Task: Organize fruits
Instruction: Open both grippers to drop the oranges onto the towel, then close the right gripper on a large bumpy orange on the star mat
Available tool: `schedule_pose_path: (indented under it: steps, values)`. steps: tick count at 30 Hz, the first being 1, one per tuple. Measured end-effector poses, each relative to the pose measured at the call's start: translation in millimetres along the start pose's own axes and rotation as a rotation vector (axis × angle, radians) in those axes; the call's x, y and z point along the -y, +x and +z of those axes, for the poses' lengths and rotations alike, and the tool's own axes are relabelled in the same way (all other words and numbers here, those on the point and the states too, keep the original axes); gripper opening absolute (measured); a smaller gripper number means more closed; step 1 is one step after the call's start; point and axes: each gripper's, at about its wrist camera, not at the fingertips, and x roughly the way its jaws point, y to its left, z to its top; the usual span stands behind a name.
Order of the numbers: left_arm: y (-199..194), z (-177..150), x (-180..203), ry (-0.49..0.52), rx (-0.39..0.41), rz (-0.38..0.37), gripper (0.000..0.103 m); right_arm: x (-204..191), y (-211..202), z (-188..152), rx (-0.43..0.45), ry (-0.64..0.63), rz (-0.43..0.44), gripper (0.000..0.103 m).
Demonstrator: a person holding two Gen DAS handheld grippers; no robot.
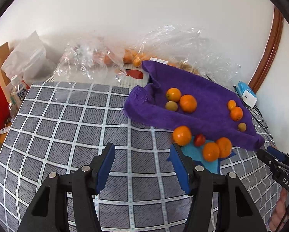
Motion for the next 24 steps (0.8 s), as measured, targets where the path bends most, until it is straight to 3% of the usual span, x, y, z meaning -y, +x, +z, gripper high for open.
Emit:
schedule_pose_path:
  steps: [5,13,19,24]
  values:
    - [-1.0,-9.8,-15.0,-0.027,0.079,0.011,0.056,-1.8,7.6,-6.1,-0.015,0.035,0.023,0.061]
    - [4.2,-21.0,-42.8,-0.163,0.102,0.028,0.057,-15.1,28.9,-1.6,-0.025,0.041,0.087,0.054]
    - [13.8,-21.7,-52.2,-0.219,0.061,0.043,0.056,-42.0,49.9,1.7,-0.049,-0.032,0.126,0.053]
    - [15.8,-22.4,-53.5,-0.228,0.052,0.038,0.057,-61.2,64.9,-1.0,-0.058,-0.128,0.081,0.053]
